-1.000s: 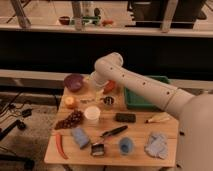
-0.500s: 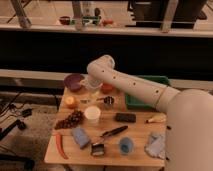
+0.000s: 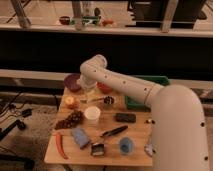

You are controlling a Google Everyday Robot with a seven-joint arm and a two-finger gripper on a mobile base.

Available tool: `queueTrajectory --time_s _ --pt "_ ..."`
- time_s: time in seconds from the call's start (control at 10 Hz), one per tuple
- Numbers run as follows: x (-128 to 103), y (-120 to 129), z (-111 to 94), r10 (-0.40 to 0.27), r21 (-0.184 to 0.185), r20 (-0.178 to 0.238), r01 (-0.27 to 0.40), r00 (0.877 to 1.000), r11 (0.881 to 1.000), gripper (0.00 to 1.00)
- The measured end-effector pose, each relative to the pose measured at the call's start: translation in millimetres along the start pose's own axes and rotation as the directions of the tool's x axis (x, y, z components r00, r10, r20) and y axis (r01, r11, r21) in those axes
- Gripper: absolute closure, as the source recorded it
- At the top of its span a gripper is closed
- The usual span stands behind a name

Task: Place fork in table surface

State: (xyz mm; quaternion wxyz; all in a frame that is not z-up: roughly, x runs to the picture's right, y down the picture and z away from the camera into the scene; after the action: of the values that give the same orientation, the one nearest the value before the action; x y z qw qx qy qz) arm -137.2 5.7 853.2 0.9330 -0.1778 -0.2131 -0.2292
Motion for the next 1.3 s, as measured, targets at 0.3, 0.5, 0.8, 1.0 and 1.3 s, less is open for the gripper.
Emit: queueTrajectory --time_s 0.3,0.5,0.8,1.0,1.3 --pt "3.8 0.9 0.1 0.004 -0.002 -0.006 -0.004 1.0 1.0 0.2" --pt "2.0 0.5 0.8 0.003 -0.003 -0.004 -0.003 1.0 1.0 0.2" --pt "-4.2 1.1 13.0 0.008 -0.021 0.005 -0.008 1.0 1.0 0.2" --pt "-1.8 4.2 19.6 0.024 -0.032 0.006 -0.024 1.0 0.999 0.2" --pt "-2.5 7.2 26.6 0.05 -0.055 -0.006 -0.05 0.999 0.997 0.2"
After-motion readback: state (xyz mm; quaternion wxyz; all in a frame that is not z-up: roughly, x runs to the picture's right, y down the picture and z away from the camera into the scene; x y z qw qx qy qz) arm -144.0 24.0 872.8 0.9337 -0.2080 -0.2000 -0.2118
